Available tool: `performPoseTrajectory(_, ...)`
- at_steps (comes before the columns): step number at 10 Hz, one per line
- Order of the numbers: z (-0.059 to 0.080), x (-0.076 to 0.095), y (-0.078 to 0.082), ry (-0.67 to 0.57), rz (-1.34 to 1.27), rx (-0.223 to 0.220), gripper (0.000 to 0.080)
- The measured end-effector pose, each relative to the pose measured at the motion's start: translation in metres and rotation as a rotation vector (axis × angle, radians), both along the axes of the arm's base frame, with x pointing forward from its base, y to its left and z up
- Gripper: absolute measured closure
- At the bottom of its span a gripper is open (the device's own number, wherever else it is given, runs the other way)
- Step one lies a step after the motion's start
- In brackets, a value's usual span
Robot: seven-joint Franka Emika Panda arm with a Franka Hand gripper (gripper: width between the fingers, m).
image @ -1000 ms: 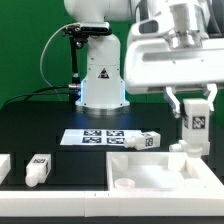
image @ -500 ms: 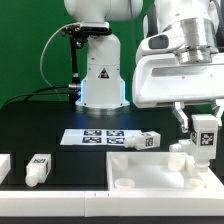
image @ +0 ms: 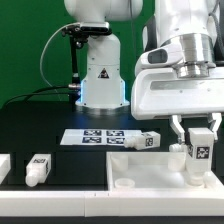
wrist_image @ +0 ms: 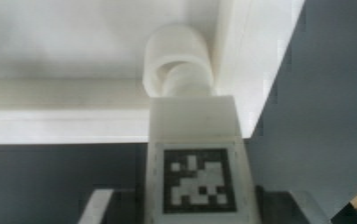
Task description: Assemble one leg
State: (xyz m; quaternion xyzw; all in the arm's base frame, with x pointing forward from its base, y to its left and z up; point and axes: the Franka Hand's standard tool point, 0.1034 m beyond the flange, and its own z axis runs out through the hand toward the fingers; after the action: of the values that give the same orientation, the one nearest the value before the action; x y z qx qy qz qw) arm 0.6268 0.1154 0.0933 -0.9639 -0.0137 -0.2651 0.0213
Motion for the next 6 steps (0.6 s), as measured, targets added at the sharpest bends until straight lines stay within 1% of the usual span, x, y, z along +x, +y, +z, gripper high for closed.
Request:
performPoseTrajectory(2,-0.001,0.001,-0.004,-0.011,-0.002,-0.005,0.0515)
performPoseTrajectory(6,-0.012,-0.001,-0.006,0.003,-0.004,-0.009,0.0515)
